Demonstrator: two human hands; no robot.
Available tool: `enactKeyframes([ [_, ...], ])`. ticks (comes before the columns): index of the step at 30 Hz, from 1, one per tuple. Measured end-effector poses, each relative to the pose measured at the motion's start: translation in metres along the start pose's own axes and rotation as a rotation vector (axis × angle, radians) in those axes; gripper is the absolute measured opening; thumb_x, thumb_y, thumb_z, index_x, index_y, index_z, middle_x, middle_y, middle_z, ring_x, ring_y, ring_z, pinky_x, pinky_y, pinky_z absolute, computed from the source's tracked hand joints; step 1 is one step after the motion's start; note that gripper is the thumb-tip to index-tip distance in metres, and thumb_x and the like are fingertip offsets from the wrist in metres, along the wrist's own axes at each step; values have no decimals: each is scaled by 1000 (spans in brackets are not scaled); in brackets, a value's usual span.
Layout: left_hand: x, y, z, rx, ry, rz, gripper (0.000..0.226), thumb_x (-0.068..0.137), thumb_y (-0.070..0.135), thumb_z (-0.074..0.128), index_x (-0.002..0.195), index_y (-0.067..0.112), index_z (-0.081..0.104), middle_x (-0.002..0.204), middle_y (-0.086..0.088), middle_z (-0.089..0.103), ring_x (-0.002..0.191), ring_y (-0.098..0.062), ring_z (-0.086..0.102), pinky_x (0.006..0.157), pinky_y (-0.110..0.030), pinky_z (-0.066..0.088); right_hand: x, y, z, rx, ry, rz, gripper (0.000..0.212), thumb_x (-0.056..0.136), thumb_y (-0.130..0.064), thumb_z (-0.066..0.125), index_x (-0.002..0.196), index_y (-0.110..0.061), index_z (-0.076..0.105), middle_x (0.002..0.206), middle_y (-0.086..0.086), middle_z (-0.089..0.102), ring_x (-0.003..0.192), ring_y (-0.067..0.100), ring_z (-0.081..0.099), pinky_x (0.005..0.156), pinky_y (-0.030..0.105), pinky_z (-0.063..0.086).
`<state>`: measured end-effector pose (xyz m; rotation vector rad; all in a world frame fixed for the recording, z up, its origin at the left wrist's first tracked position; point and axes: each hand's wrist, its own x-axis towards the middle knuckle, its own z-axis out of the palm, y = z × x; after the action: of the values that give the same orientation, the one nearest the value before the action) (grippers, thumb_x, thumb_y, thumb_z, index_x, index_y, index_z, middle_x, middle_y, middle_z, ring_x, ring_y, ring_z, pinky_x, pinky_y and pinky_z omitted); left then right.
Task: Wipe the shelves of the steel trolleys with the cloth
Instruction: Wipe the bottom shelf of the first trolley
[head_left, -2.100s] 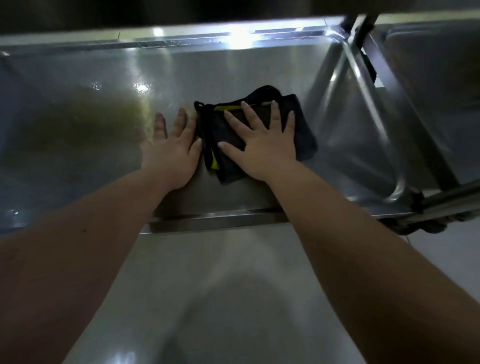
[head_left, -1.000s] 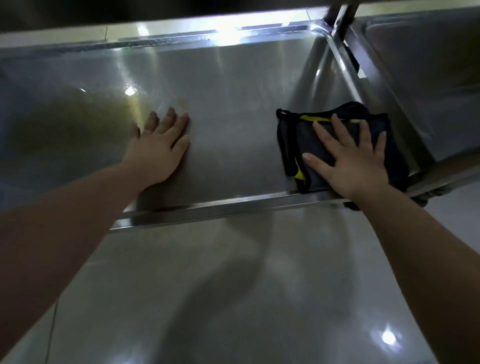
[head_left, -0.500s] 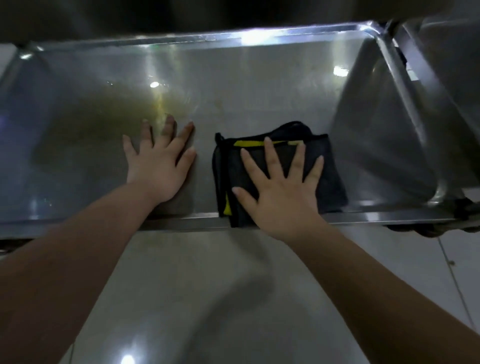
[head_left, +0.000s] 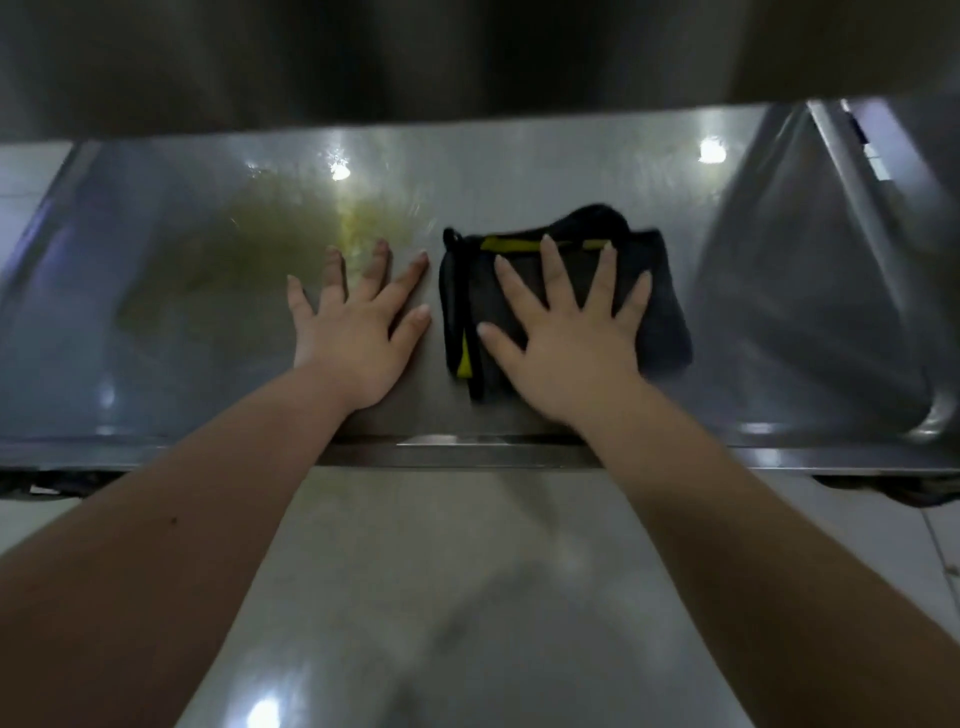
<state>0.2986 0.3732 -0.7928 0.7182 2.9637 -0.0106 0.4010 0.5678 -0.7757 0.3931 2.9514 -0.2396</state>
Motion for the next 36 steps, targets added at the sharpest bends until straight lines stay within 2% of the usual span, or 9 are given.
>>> enactKeyframes([
  [3,-1,1,0,-5,12,5,60,89,69,1,148,58,-4,165,10,-3,149,-37,-6,112,-70,-3,-68,-4,14,-33,0,-17,72,80,-77,-13,146,-50,-21,161,-4,-23,143,46,-24,106,69,-18],
  [5,-2,0,0,1,13,10,60,89,69,1,148,58,-5,165,11,-5,149,-37,-7,112,-70,-4,-80,-2,16,-27,-28,-28,69,79,-78,-13,143,-54,-23,161,-6,-24,143,44,-26,107,67,-19],
  [7,-3,0,-1,0,2,12,60,89,69,1,148,58,-5,165,11,-5,149,-36,-8,112,-69,-4,-64,-1,13,-17,-8,-40,68,80,-79,-8,142,-56,-23,160,-7,-25,143,44,-25,106,68,-20],
  [13,-1,3,-2,9,-15,5,61,88,68,-1,147,58,-7,165,10,-5,149,-36,-8,112,-69,-4,71,13,-16,-4,-1,-6,67,89,-76,17,150,-54,-2,164,-8,-12,145,44,-19,109,69,-14],
  [20,0,5,-4,-7,-9,8,60,91,68,6,149,57,-3,165,11,-5,150,-35,-6,113,-68,-3,103,49,-22,-7,41,-57,70,87,-79,19,150,-53,4,164,-11,-3,148,40,-12,112,66,-12],
  [24,1,6,-3,-24,0,-3,60,90,69,8,148,59,-1,165,12,-3,150,-34,-5,113,-67,-3,95,129,-37,-20,65,139,72,85,-82,21,150,-53,8,164,-13,1,149,38,-5,114,64,-5],
  [28,2,8,-2,-9,4,-3,59,90,70,7,147,60,-3,165,12,-2,150,-35,-6,113,-68,-3,71,202,-47,-36,36,327,76,83,-84,17,151,-51,9,164,-13,0,149,38,-4,116,62,-6],
  [32,1,7,-3,2,11,-1,58,91,68,8,148,59,-3,165,11,-2,149,-37,-5,111,-69,-2,74,155,-40,-10,80,372,73,87,-79,18,152,-49,9,165,-10,0,148,43,-7,113,66,-6],
  [36,1,7,-4,17,-3,-1,60,92,64,8,150,53,-4,165,10,-5,149,-38,-6,111,-69,-2,68,26,-13,-45,53,5,70,88,-76,21,151,-50,6,164,-10,-2,147,45,-11,111,68,-9],
])
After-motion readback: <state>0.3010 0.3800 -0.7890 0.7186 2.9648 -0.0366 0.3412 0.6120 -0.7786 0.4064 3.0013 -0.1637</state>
